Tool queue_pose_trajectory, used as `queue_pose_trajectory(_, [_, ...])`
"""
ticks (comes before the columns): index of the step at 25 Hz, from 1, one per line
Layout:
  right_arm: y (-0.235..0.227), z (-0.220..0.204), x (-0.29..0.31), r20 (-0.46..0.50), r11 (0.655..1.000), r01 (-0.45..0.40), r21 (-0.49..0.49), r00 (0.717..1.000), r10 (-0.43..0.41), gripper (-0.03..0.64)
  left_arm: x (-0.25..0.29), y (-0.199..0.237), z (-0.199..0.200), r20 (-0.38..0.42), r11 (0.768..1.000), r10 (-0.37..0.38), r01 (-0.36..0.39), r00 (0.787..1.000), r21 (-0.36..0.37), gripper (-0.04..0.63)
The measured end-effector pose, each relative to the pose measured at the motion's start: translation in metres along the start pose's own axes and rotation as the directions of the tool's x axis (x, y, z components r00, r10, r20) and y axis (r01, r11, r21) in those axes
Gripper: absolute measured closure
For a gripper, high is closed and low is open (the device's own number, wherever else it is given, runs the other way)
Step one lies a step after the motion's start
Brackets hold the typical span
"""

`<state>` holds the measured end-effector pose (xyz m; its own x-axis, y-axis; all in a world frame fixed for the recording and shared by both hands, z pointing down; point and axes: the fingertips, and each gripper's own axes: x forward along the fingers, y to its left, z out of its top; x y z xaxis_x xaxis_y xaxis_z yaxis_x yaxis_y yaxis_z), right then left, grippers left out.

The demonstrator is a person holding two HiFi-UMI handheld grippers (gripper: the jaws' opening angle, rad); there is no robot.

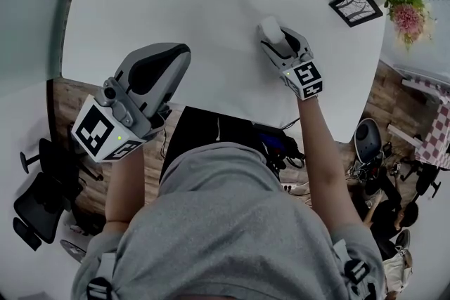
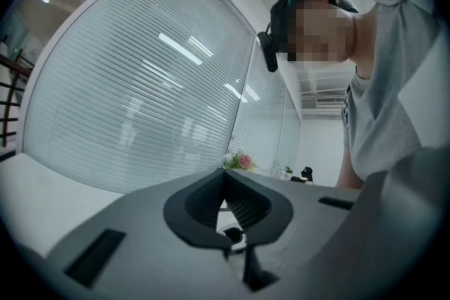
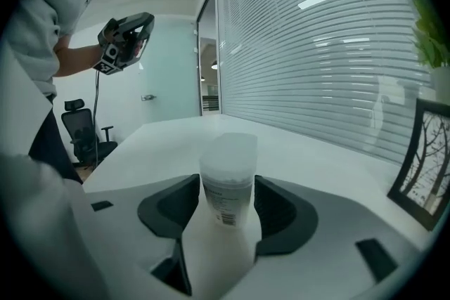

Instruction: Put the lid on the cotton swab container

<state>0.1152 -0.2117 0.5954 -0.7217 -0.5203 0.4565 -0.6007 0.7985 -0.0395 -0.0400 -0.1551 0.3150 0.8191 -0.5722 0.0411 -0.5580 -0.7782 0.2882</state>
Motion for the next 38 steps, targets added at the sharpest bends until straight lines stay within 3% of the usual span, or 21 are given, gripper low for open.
queue_pose_trajectory(14, [0.016, 0.058, -0.055, 0.115, 0.999, 0.048, -0.005, 0.992, -0.047, 0.383, -0.017, -0.008, 0.019, 0.044, 0.999, 0.003, -0.004, 0.999, 0.037, 0.592])
queue_pose_trajectory(15, [0.015, 0.063, -0.059, 0.124, 0.999, 0.05, 0.001, 0.991, -0.05, 0.403, -0.017, -0.008, 0.02, 0.047, 0.999, 0.001, -0.002, 0.999, 0.039, 0.592])
queue_pose_trajectory(18, [0.015, 0.082, -0.071, 0.162, 0.998, 0.058, -0.004, 0.985, -0.057, 0.563, -0.016, -0.011, 0.024, 0.05, 0.999, -0.008, 0.005, 0.999, 0.051, 0.592])
queue_pose_trajectory(21, [0.017, 0.109, -0.085, 0.219, 0.998, 0.059, -0.005, 0.974, -0.057, 0.591, -0.014, -0.015, 0.026, 0.043, 0.996, -0.021, 0.018, 0.999, 0.084, 0.592])
queue_pose_trajectory(25, [0.022, 0.15, -0.111, 0.307, 0.996, 0.091, -0.007, 0.948, -0.084, 0.592, -0.012, -0.022, 0.027, 0.026, 0.992, -0.048, 0.045, 0.998, 0.116, 0.592])
queue_pose_trajectory(31, [0.009, 0.204, -0.17, 0.438, 0.98, 0.172, 0.1, 0.877, -0.199, 0.592, -0.003, -0.03, 0.033, 0.034, 0.987, -0.082, 0.076, 0.996, 0.142, 0.592])
queue_pose_trajectory(38, [0.027, 0.254, -0.219, 0.504, 0.965, 0.25, 0.076, 0.826, -0.254, 0.592, -0.002, -0.028, 0.044, 0.051, 0.982, -0.077, 0.068, 0.996, 0.175, 0.592])
